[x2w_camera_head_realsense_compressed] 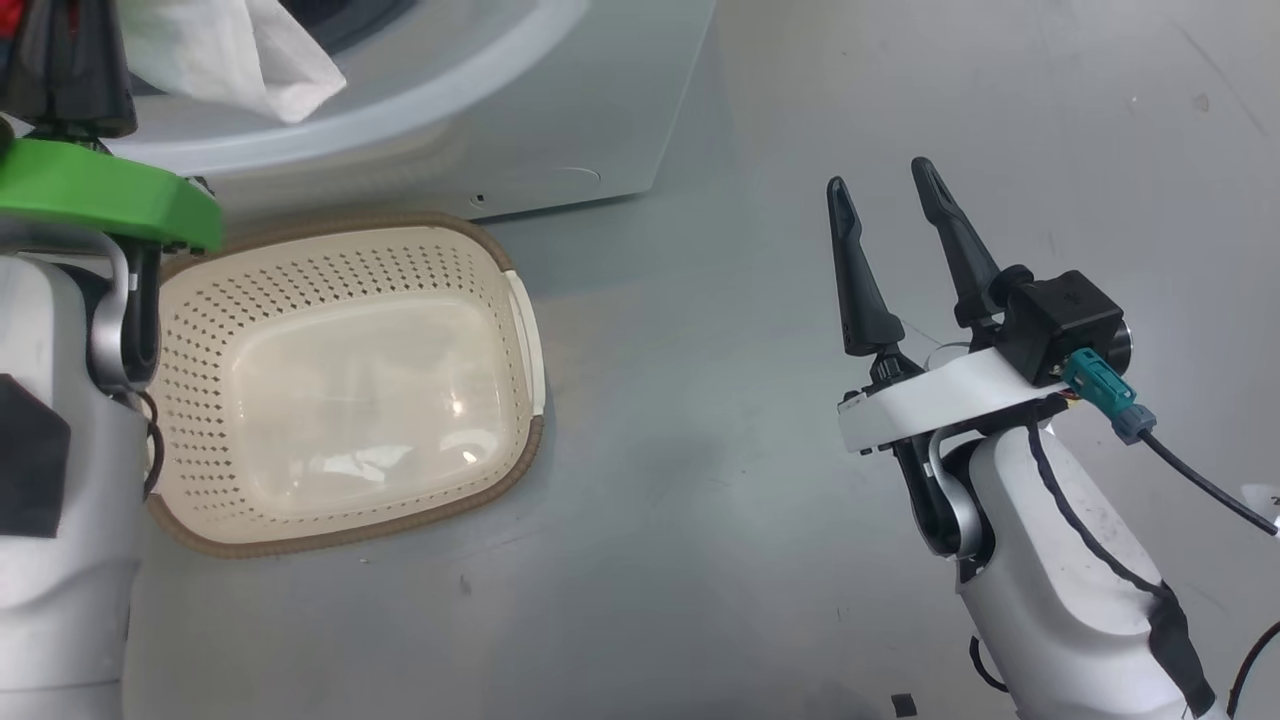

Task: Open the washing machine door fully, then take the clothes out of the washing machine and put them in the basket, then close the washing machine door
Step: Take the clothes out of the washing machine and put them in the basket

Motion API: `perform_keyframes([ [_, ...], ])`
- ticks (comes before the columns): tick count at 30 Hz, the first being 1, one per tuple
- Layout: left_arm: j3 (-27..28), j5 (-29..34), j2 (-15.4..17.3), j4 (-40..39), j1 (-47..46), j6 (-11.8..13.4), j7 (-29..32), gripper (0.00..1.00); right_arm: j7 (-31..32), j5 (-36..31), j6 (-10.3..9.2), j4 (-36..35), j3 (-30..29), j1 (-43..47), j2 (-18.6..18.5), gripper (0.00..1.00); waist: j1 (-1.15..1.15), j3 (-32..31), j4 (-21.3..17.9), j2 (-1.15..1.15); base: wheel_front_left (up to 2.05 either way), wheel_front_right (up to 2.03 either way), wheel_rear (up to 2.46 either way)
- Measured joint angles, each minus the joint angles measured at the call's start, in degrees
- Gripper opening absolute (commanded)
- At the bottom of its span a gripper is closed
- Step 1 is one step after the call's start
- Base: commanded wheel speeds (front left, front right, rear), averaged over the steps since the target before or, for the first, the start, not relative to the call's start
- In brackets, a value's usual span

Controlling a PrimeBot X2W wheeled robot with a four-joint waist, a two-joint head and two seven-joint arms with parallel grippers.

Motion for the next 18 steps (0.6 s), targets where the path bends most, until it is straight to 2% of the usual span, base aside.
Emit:
perform_keyframes([
  [18,-0.34,1.54,-1.54,-10.6,7.99,3.69,-1.6,0.0,0.0,-1.01,1.81,3.16,-1.25,6.56,-0.07,1.0,0.0,-10.67,2.81,0.0,0.0,0.0,0.0],
])
